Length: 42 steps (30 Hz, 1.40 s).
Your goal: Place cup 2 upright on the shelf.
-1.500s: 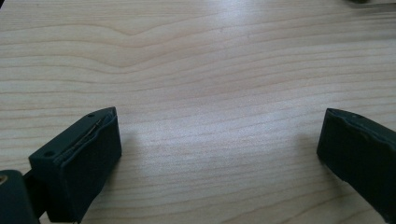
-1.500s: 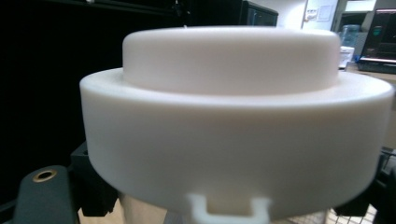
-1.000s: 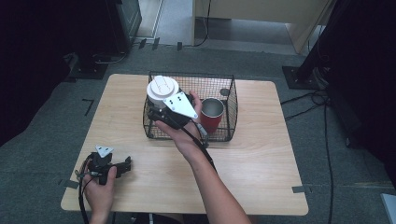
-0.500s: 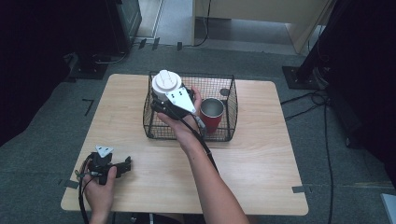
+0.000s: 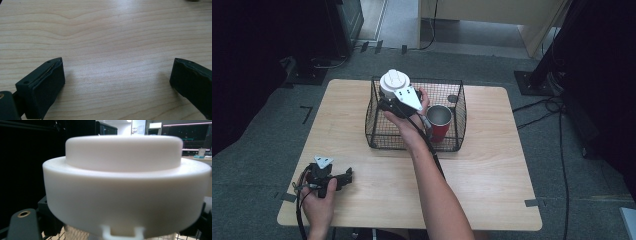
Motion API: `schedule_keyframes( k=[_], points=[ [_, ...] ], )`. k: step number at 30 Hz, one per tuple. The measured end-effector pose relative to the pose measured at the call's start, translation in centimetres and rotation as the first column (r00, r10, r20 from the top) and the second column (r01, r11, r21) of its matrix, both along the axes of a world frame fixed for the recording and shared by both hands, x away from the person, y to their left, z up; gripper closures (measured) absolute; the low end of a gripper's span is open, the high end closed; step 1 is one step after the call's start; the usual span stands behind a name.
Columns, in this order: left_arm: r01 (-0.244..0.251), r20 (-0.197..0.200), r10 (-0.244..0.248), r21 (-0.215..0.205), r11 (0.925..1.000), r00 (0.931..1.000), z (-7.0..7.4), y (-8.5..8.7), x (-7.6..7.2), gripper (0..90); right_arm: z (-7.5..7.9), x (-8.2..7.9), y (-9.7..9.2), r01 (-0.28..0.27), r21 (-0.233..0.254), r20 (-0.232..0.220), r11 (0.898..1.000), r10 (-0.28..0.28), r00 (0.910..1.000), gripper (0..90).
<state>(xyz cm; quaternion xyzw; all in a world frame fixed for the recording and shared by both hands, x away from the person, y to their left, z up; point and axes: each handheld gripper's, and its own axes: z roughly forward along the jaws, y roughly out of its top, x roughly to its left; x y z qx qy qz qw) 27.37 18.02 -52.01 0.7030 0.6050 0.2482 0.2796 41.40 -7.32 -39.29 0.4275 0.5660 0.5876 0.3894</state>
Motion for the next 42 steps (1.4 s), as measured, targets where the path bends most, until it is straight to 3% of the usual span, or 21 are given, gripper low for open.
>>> schedule_keyframes(
  k=[4, 8, 14, 18, 23, 29, 42],
  points=[
    [-0.001, 0.0, 0.001, -0.001, 1.0, 1.0, 0.0, 0.0, 0.0, 0.4, -0.6, 0.9, 0.0, 0.012, 0.022, -0.026, 1.0, -0.012, 0.9996, 15.6],
    [0.0, -0.002, 0.0, -0.001, 1.0, 1.0, 0.0, 0.0, 0.0, 0.4, -1.3, 1.8, 0.2, 0.0, -0.021, -0.027, 1.0, -0.001, 0.9996, 15.6],
    [0.001, -0.002, -0.001, -0.001, 1.0, 1.0, 0.0, -0.1, 0.1, 0.5, -2.3, 2.7, 0.6, 0.004, -0.017, -0.066, 1.0, -0.005, 0.9978, 15.6],
    [0.002, -0.002, -0.002, -0.001, 1.0, 1.0, 0.0, -0.1, 0.1, 0.5, -3.0, 3.2, 0.9, -0.005, -0.05, -0.084, 0.999, 0.001, 0.9965, 15.6],
    [0.002, -0.002, -0.002, -0.001, 1.0, 1.0, 0.0, -0.1, 0.1, 0.5, -4.2, 3.8, 1.3, -0.02, -0.053, -0.135, 0.998, 0.013, 0.9908, 15.6],
    [0.002, -0.002, -0.002, 0.0, 1.0, 1.0, 0.0, -0.1, 0.1, 0.4, -5.1, 4.1, 1.5, -0.036, -0.108, -0.156, 0.993, 0.019, 0.9876, 15.5],
    [0.003, -0.003, -0.003, 0.0, 1.0, 1.0, 0.0, -0.1, 0.1, 0.5, -5.2, 4.1, 1.3, -0.076, -0.119, -0.194, 0.99, 0.052, 0.9796, 14.3]
  ],
)
